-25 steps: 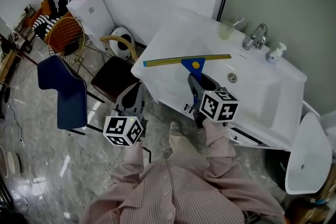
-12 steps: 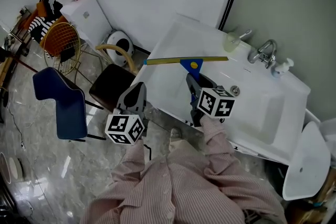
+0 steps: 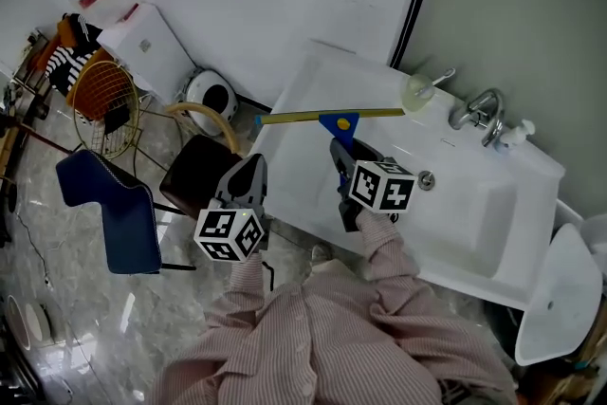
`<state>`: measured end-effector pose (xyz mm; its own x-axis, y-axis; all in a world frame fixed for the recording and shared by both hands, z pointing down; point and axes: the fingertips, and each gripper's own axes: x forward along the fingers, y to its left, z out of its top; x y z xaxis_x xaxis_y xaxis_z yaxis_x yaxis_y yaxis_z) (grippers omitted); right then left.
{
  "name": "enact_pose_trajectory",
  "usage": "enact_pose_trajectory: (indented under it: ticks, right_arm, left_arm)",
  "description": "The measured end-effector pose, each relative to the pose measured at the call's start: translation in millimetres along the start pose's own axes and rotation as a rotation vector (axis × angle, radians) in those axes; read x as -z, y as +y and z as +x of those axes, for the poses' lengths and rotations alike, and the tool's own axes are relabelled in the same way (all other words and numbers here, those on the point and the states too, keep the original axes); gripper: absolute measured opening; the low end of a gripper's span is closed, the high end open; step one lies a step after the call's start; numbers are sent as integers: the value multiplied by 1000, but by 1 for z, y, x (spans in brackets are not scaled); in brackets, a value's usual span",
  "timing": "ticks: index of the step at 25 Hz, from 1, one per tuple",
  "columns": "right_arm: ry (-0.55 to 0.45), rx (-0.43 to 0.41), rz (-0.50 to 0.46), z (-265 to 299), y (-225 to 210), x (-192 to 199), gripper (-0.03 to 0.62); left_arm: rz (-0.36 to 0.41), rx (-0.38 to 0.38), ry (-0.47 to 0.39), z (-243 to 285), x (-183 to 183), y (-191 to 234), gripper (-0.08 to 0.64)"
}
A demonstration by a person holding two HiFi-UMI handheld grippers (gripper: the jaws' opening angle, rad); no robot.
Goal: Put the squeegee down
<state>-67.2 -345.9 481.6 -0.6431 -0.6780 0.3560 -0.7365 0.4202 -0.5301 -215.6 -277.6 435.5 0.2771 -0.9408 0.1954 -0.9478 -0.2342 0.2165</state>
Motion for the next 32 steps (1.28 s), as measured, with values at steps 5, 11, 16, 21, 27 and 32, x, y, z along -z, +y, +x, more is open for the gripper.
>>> enact_pose_trajectory:
  ticks: [5, 11, 16, 21, 27, 32]
  right_arm:
    - [28, 24, -2, 30, -15, 1, 137]
    - [53, 58, -18, 65, -32, 3, 137]
    - [75, 96, -42, 94, -43, 7, 137]
    - [116, 131, -65, 118, -54, 13, 138]
    - [159, 165, -57, 139, -65, 23, 137]
    - [213, 208, -74, 149, -74, 36, 137]
  left_arm:
    - [-6, 8, 39, 27, 8, 8, 2]
    - [-25, 4, 71, 57, 17, 26, 2]
    - [-62, 20, 97, 81, 27, 41, 2]
    - [-87, 51, 135, 105, 39, 49, 2]
    - [-121, 81, 174, 124, 56, 53, 2]
    - [-140, 87, 197, 132, 66, 57, 2]
